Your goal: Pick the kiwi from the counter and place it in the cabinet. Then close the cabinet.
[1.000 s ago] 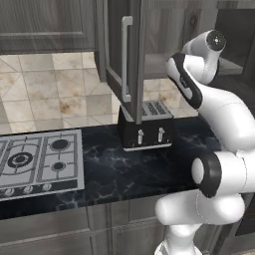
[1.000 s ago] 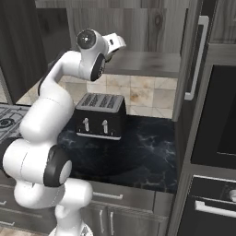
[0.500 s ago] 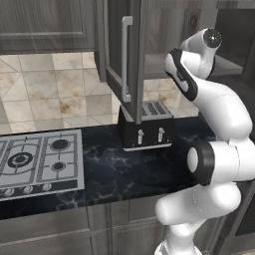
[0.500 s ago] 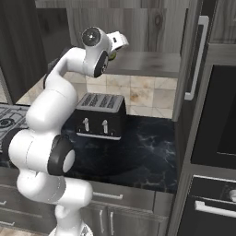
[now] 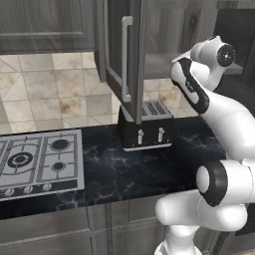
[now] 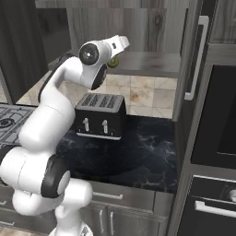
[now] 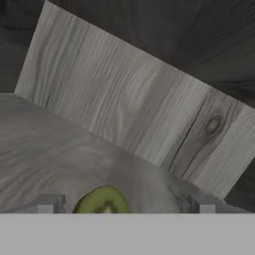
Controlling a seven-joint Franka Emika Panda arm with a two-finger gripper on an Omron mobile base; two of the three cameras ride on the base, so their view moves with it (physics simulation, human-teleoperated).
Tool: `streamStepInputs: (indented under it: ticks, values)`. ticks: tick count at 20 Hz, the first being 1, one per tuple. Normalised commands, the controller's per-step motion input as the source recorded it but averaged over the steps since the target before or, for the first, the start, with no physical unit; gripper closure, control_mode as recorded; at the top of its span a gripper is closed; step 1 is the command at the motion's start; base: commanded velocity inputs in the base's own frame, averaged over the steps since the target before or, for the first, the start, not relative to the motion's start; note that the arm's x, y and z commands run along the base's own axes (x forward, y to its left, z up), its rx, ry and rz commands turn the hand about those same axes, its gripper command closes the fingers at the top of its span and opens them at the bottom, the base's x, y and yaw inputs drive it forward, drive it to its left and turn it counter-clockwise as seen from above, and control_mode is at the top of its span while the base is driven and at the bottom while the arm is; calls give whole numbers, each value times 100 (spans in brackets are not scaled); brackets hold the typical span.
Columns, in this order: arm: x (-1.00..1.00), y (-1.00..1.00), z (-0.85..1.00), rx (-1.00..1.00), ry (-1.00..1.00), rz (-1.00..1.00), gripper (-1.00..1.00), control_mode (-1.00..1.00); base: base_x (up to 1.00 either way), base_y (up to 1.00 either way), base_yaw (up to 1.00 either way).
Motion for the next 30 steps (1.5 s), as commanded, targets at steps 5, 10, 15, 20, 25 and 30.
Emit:
streamStepInputs:
  ticks: [5,10,15,20,25,30]
  values:
    - [-100,-39,58,0,5,0,-100,-100,0,0,0]
    - [-100,-32,43,0,9,0,-100,-100,0,0,0]
    - [-100,-24,21,0,0,-2,-100,-100,0,0,0]
    - [-100,-31,1,0,-7,-8,-100,-100,0,0,0]
    - [-100,-23,3,0,-18,-9,-100,-100,0,0,0]
    - [-100,-26,0,0,-27,-1,-100,-100,0,0,0]
